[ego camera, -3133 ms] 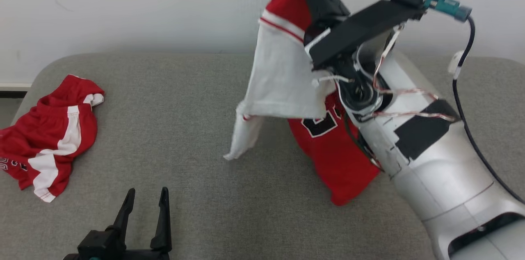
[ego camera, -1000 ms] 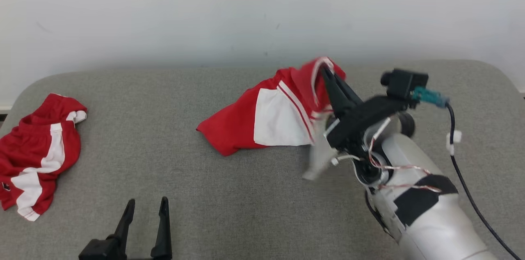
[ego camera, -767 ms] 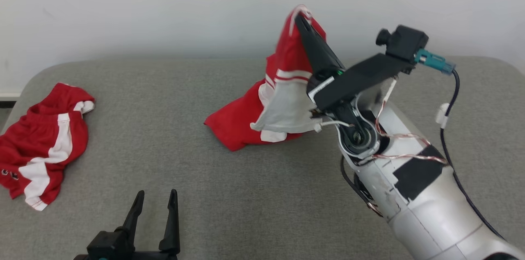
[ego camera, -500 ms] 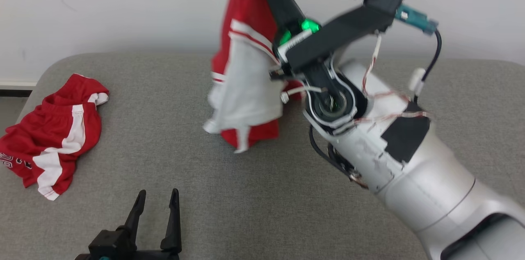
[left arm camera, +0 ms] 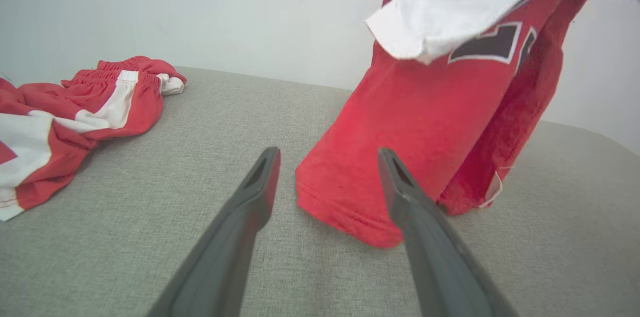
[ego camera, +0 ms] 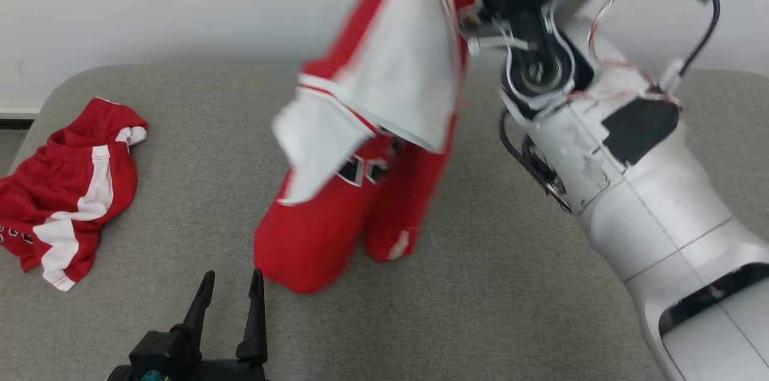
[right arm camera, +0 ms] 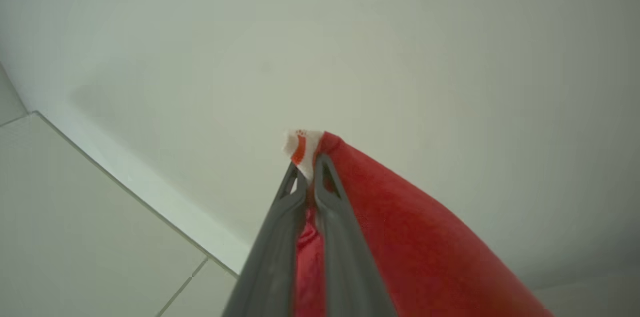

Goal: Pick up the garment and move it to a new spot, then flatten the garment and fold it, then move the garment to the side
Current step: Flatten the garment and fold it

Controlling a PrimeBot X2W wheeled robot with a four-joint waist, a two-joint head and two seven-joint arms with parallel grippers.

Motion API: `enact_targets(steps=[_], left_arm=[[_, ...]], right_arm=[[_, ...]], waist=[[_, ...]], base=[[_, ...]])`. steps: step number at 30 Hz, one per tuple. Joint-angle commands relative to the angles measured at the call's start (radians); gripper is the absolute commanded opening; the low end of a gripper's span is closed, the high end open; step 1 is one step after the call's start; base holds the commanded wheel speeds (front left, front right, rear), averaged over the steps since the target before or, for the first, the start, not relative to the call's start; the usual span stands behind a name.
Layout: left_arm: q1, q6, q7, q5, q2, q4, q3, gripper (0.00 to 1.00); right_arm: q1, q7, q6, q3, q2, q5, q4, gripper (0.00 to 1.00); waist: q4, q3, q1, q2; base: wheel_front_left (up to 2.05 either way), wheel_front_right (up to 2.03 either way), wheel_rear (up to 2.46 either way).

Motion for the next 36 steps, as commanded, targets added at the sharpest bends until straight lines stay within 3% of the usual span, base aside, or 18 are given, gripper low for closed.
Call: enact_targets(steps=[1,6,12,18,21,22,23,24,25,31,36], left_arm=[[-0.015,0.003,-0.001,-0.002,0.001,-0.003,0.000,1.00],[-0.020,0.007,-0.001,-0.003,0.001,-0.004,0.001,1.00],[0.006,0.002,-0.001,0.010,0.000,-0.001,0.012,1.00],[0.017,0.001,-0.001,0.012,0.000,0.003,0.010,1.00],[0.025,0.000,-0.001,0.014,0.001,0.004,0.008,1.00],[0.027,0.000,-0.001,0.014,0.001,0.005,0.008,1.00],[0.028,0.000,-0.001,0.015,0.001,0.005,0.008,1.00],[0.028,0.000,-0.001,0.015,0.001,0.005,0.008,1.00],[0.028,-0.001,-0.001,0.016,0.000,0.006,0.009,1.00],[0.040,-0.003,-0.001,0.017,0.001,0.011,0.006,1.00],[0.051,-0.003,-0.001,0.017,0.001,0.008,0.011,1.00]], right_arm=[[0.032,0.000,-0.002,-0.018,-0.002,-0.058,0.049,0.00],[0.124,0.000,-0.001,-0.195,-0.001,-0.269,0.210,0.00],[0.324,0.000,-0.001,-0.480,-0.044,-0.553,0.213,0.00],[0.485,0.000,-0.001,-0.633,-0.080,-0.757,0.185,0.00],[0.548,0.000,-0.001,-0.645,-0.086,-0.849,0.182,0.00],[0.567,0.000,-0.001,-0.634,-0.096,-0.890,0.182,0.37],[0.584,0.000,-0.001,-0.625,-0.109,-0.931,0.180,0.91],[0.584,0.000,-0.001,-0.625,-0.109,-0.931,0.180,0.91],[0.601,0.000,-0.001,-0.611,-0.122,-0.981,0.181,1.00],[0.688,0.000,-0.001,-0.570,-0.208,-1.319,0.148,1.00],[0.784,0.000,-0.001,-0.664,-0.175,-1.512,0.019,1.00]], waist=[[-0.006,0.012,-0.0001,0.0000],[-0.021,0.026,-0.0001,0.0000],[-0.057,0.009,-0.0001,0.0000],[-0.084,-0.014,-0.0001,0.0000],[-0.094,-0.023,-0.0001,0.0000],[-0.097,-0.027,-0.0001,0.0000],[-0.100,-0.030,-0.0001,0.0000],[-0.100,-0.030,-0.0001,0.0000],[-0.102,-0.034,-0.0001,0.0000],[-0.105,-0.061,-0.0001,0.0000],[-0.100,-0.082,-0.0001,0.0000]], base=[[0.00,0.00,0.00],[0.00,0.00,0.00],[0.00,0.00,0.00],[0.00,0.00,0.00],[0.00,0.00,0.00],[0.00,0.00,0.00],[0.00,0.00,0.00],[0.00,0.00,0.00],[0.00,0.00,0.00],[0.00,0.00,0.00],[0.00,0.00,0.00]])
